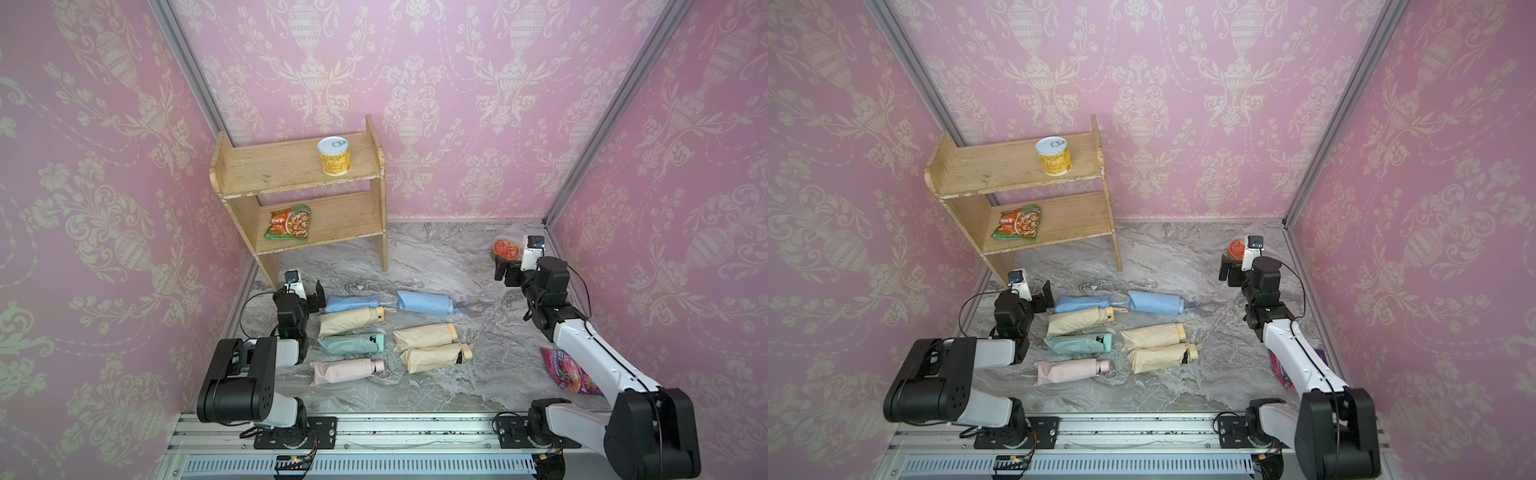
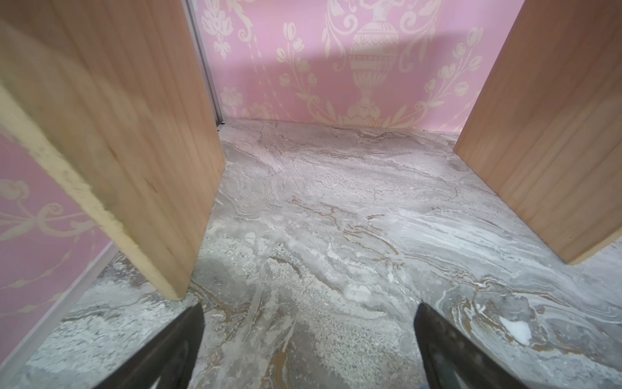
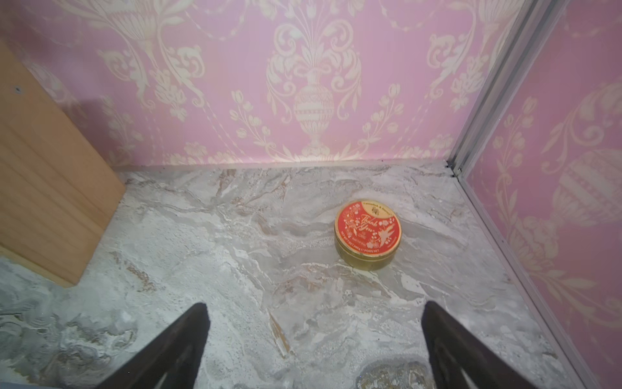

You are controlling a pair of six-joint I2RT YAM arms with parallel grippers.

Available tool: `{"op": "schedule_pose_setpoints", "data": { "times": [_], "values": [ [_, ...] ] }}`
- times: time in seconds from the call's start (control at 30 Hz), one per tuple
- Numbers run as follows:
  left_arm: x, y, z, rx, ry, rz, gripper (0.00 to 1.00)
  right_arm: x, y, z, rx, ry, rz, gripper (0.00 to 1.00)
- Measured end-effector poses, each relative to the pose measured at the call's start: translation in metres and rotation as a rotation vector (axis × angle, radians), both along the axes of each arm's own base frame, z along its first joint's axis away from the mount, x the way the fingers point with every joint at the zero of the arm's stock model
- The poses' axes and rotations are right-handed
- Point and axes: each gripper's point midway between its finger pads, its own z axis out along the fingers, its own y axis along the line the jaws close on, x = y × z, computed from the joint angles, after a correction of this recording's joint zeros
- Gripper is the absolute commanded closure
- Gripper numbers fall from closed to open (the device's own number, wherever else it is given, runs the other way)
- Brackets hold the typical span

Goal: Take umbrellas out of sleeves
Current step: Take out the umbrella from the umbrella sleeve.

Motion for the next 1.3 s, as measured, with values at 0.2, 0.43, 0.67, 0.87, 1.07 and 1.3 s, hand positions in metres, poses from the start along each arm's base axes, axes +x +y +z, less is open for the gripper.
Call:
{"op": "schedule_pose_setpoints", "data": {
  "times": [0.2,0.43,0.67,0.87,1.07,1.3],
  "values": [
    [-0.011,0.0,0.066,-0.062,-0.074,0.027,0.01,-0.028,0.017,0.005,0.071,0.061,0.055,0.0],
    [-0.028,-0.05,0.136,-0.224,-0.142,-0.118,0.03,-0.049,0.032,-0.022,0.173,0.207,0.094,0.0],
    [-0.036,-0.124,0.115,-0.468,0.017,-0.342,0.1,-0.063,0.044,-0.05,0.343,0.322,0.092,0.01],
    [-0.04,-0.19,0.068,-0.568,0.27,-0.469,0.11,-0.069,0.057,-0.083,0.519,0.44,0.068,0.05],
    [-0.042,-0.232,0.035,-0.668,0.409,-0.5,0.15,-0.075,0.062,-0.118,0.675,0.533,-0.005,0.1],
    [-0.036,-0.26,0.004,-0.726,0.513,-0.471,0.22,-0.075,0.07,-0.135,0.817,0.572,-0.071,0.2]
  ]
}}
